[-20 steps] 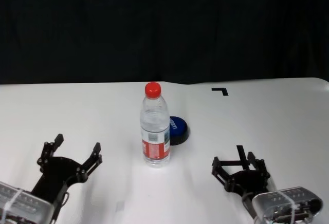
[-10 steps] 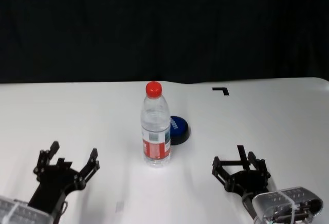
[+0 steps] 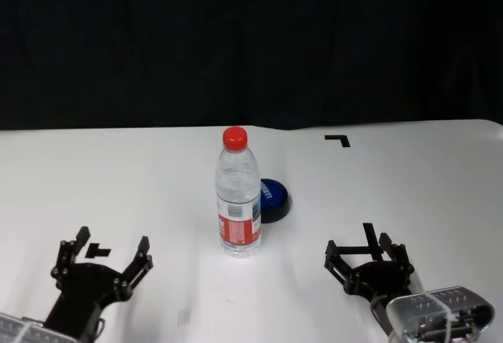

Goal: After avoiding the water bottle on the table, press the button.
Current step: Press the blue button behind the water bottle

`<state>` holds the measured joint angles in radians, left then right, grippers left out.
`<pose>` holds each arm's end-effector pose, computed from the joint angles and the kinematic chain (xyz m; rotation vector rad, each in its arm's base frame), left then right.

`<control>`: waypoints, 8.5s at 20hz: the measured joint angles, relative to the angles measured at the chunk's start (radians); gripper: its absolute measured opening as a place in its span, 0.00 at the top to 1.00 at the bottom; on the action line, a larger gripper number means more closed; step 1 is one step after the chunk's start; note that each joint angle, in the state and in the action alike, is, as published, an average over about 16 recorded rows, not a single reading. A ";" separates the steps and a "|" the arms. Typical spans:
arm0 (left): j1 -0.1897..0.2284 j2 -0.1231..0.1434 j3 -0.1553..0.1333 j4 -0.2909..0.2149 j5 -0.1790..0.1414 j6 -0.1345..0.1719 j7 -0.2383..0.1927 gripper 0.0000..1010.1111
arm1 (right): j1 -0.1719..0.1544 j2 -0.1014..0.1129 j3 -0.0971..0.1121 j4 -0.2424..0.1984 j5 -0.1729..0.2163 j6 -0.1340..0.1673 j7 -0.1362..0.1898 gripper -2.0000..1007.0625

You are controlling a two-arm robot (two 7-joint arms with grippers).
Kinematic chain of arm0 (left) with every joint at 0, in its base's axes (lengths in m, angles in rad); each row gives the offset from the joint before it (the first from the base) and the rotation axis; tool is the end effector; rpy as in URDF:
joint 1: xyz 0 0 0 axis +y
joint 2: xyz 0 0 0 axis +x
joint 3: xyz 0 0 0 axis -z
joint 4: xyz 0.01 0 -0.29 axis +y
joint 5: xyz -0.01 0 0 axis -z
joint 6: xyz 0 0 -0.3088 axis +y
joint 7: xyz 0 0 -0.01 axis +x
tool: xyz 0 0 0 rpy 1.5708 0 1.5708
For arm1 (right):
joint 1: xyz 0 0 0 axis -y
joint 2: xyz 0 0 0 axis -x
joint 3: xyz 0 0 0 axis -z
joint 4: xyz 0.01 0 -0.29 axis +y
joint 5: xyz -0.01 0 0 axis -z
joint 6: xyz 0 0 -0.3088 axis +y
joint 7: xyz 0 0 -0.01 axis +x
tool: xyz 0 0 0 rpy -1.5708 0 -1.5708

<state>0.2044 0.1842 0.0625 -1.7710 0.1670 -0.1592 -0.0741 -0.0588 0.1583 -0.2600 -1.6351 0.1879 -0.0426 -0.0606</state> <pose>0.2690 0.0229 -0.2954 0.1438 -0.3634 1.3541 0.3002 0.0394 -0.3071 0.0396 0.0387 -1.3662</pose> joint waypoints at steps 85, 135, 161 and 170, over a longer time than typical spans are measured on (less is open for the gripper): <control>-0.475 0.073 0.135 0.439 -0.078 -0.050 -0.153 0.00 | 0.000 0.000 0.000 0.000 0.000 0.000 0.000 0.00; -0.697 0.034 0.204 0.753 -0.100 -0.154 -0.201 0.00 | 0.000 0.000 0.000 0.000 0.000 0.000 0.000 0.00; -0.769 0.009 0.222 0.872 -0.107 -0.199 -0.219 0.00 | 0.000 0.000 0.000 0.000 0.000 0.000 0.000 0.00; -0.796 0.001 0.227 0.913 -0.109 -0.216 -0.228 0.00 | 0.000 0.000 0.000 0.000 0.000 0.000 0.000 0.00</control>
<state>-0.5913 0.1857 0.2892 -0.8580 0.0576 -0.3752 -0.3021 -0.0588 0.1583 -0.2600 -1.6352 0.1879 -0.0426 -0.0606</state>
